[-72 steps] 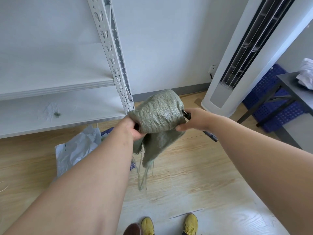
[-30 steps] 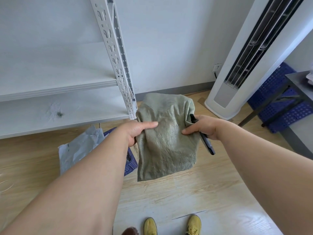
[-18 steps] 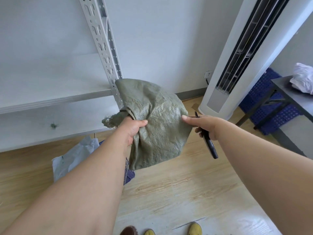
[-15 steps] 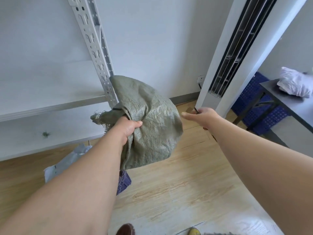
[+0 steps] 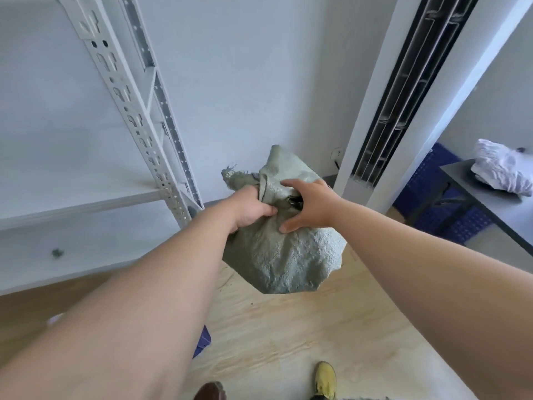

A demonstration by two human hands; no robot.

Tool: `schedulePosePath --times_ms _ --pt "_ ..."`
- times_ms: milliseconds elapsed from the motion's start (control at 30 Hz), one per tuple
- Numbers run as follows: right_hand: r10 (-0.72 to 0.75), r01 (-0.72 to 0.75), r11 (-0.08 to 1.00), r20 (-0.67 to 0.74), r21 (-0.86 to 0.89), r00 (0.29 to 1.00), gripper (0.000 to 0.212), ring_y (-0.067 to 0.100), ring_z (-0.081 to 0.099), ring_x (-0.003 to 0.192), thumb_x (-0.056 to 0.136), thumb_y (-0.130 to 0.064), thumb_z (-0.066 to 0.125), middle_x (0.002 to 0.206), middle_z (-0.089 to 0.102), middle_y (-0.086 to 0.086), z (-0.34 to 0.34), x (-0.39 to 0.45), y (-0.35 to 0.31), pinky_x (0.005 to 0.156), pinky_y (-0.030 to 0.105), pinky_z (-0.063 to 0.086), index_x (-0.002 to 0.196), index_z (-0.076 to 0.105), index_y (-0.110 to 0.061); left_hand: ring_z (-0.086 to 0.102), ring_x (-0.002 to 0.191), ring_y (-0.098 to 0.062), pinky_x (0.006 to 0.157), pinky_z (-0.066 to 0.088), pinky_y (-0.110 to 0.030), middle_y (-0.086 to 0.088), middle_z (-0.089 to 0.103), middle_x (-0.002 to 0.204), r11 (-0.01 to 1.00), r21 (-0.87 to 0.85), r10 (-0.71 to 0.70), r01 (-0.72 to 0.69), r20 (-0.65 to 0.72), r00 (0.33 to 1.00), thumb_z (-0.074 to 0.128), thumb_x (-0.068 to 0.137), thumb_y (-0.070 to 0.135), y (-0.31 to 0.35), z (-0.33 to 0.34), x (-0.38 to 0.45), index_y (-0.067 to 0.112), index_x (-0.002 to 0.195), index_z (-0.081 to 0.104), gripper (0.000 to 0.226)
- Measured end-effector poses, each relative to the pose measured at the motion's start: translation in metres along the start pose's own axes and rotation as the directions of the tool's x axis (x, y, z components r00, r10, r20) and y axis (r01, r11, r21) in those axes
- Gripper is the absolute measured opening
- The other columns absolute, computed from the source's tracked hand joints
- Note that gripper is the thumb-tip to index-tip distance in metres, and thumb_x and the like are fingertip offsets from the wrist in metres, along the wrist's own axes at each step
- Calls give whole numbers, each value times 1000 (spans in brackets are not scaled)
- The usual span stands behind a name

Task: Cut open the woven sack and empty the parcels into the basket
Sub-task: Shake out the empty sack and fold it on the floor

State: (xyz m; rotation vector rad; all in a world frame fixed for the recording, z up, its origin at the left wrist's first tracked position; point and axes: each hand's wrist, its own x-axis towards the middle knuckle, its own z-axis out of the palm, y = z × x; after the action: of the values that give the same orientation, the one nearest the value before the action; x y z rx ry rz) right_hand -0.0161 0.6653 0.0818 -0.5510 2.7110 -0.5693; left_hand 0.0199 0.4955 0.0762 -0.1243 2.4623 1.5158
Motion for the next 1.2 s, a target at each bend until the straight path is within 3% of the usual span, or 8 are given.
schedulePosePath --times_ms 133,267,433,567,667,767,1000,1200 --pt "24 -23 999 -49 33 999 63 23 56 101 62 -39 84 101 63 0 -14 34 32 72 26 41 117 61 -21 63 84 -23 79 51 -31 -5 68 88 998 43 -40 42 -38 998 73 75 11 14 13 44 17 93 66 20" --pt "92 -82 987 -64 140 994 29 22 53 77 68 -26 80 69 52 -6 -25 71 50 58 27 40 70 51 -24 62 85 -18 76 49 -26 3 65 88 988 131 -43 75 -236 971 72 78 17 24 19 77 23 95 64 20" --pt "399 -289 726 -41 624 916 23 25 62 79 70 -19 80 76 63 2 -33 119 72 74 34 55 72 56 -19 63 96 -13 82 47 -26 8 64 103 977 -62 -191 206 -692 696 67 83 28 8 22 89 26 106 63 23" --pt "549 -373 262 180 890 816 37 28 64 82 69 -15 83 84 64 6 -27 152 83 84 43 56 99 63 -12 57 113 -19 93 46 -30 1 58 125 889 -275 -457 366 -536 710 67 83 45 -7 35 100 20 127 55 51" --pt "579 -411 79 294 908 761 37 26 63 81 69 -18 83 83 63 2 -10 173 84 86 43 55 100 63 -18 47 125 -26 87 54 -45 0 39 146 602 -678 -705 421 -204 679 67 70 68 -10 32 111 27 142 36 88" --pt "595 -425 -15 349 905 724 35 27 67 82 65 -20 85 88 68 3 9 197 79 84 45 56 95 65 -20 46 128 -35 92 48 -57 -9 37 147 431 -748 -672 505 107 733 67 68 70 -13 27 130 28 142 35 91" --pt "554 -474 -113 451 873 699 56 29 71 84 54 -31 88 95 74 3 43 265 69 83 44 57 104 68 -18 48 122 -50 90 42 -70 -26 47 135 -24 -844 -673 537 410 615 85 56 57 -69 3 201 14 136 36 103" --pt "487 -562 -201 580 802 653 50 24 72 91 67 -31 86 101 75 4 105 312 93 86 38 56 111 67 -15 60 108 -27 92 46 -50 -4 66 117 132 -824 -723 551 301 622 81 68 49 -141 -7 259 23 120 57 63"
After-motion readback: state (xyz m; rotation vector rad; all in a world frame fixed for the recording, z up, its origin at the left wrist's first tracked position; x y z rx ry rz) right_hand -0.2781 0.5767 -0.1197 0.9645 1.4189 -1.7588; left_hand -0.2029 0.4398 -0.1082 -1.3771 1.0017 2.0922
